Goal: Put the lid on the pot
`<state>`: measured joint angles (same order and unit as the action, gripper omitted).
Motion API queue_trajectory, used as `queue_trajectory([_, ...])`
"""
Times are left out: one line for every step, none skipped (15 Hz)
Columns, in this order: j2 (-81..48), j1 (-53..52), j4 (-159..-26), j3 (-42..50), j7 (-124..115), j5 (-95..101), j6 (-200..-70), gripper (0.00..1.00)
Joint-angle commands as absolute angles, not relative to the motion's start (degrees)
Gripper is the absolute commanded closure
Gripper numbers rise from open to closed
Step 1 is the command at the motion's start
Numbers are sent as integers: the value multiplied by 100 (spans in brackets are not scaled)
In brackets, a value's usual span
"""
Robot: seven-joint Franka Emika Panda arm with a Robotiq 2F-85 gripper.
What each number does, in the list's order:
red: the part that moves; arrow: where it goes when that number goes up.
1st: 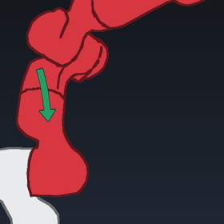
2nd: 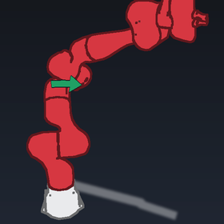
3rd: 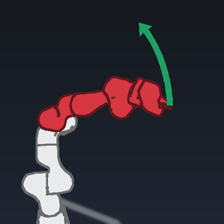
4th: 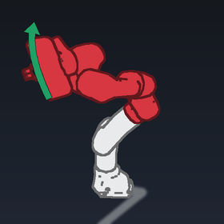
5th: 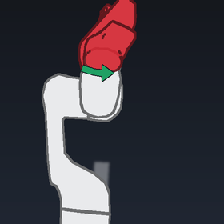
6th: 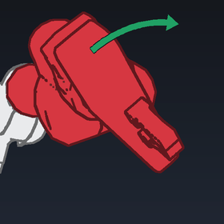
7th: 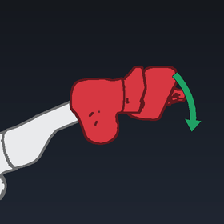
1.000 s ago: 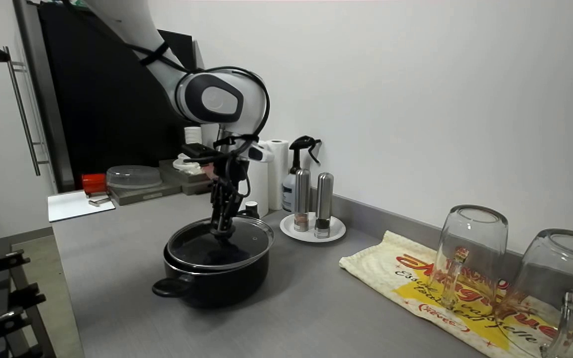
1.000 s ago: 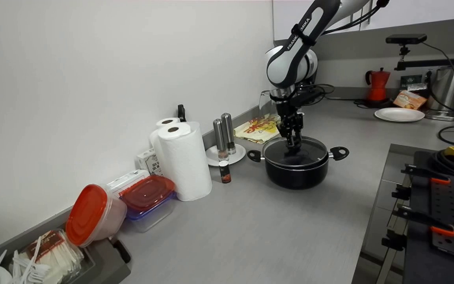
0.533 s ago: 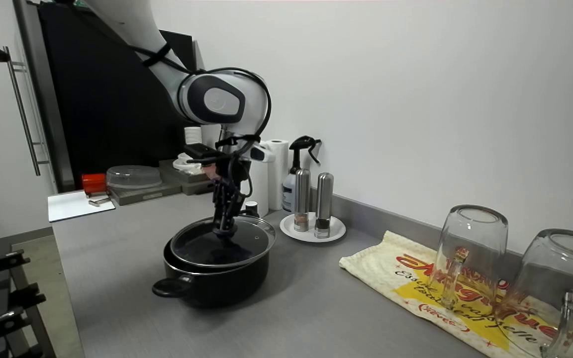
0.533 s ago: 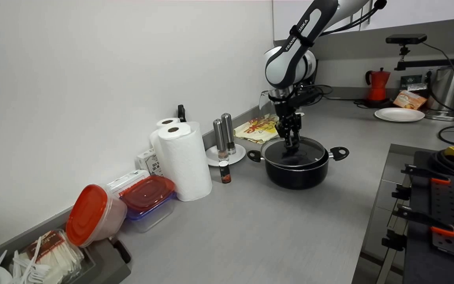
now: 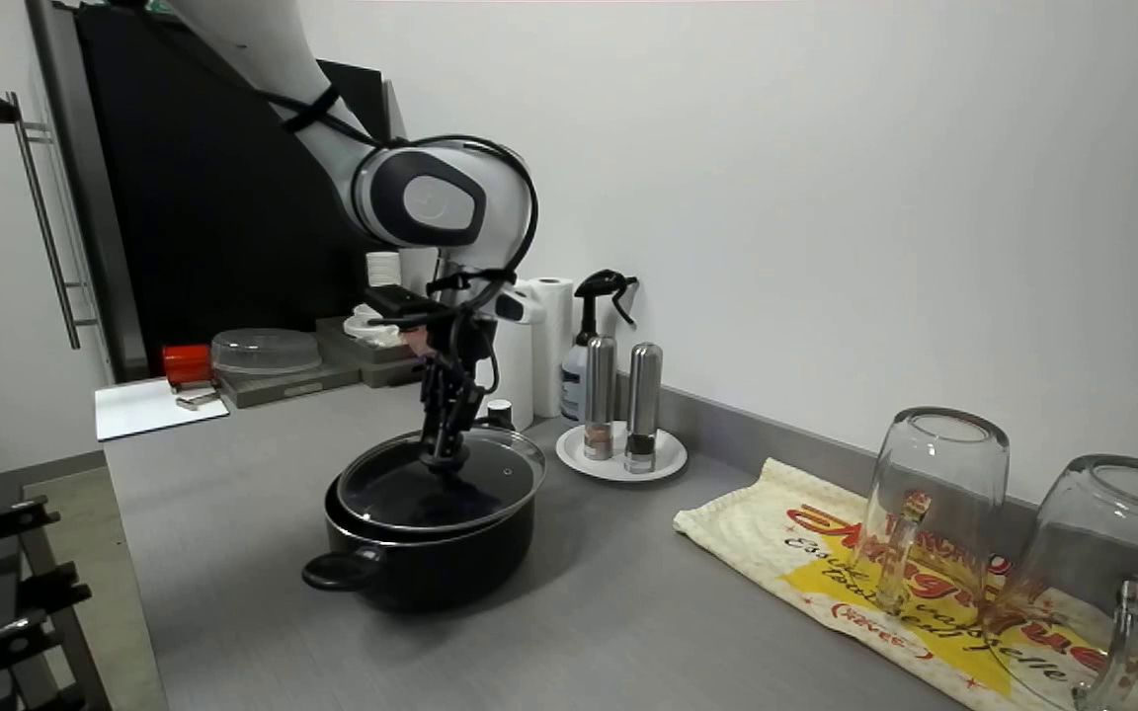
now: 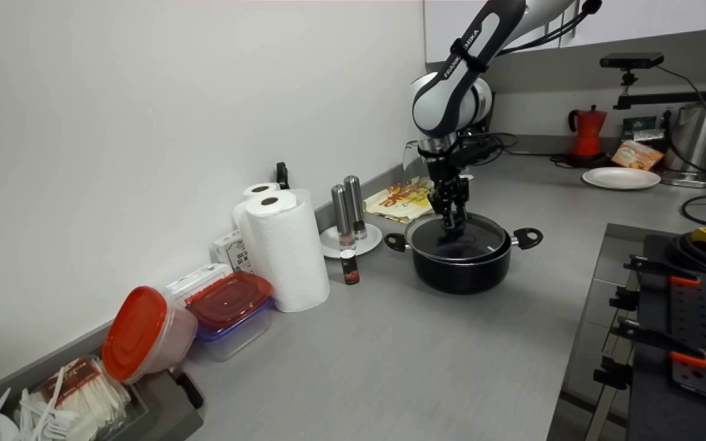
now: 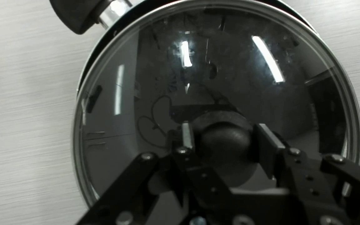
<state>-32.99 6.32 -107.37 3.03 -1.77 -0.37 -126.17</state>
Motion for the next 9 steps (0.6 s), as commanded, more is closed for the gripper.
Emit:
queue_trajectory([-3109, 709, -10916, 251, 34, -247, -12597, 75])
queue_trajectory([-3108, 713, -10927, 252, 40, -257, -12599, 75])
queue_trajectory([-3106, 710, -10942, 259, 45, -249, -12599, 75])
queue_trajectory([-3097, 710, -10956, 261, 57, -246, -12592, 75])
queue_trajectory([-3084, 708, -10971, 262, 71, -240, -12584, 75])
queue_trajectory([-3059, 714, -10988, 255, 98, -247, -12562, 75])
queue_trajectory([-3041, 719, -11001, 248, 120, -257, -12547, 75])
queue_trajectory([-3017, 717, -11018, 241, 140, -258, -12514, 75])
queue_trajectory([-2999, 718, -11032, 229, 170, -263, -12475, 75])
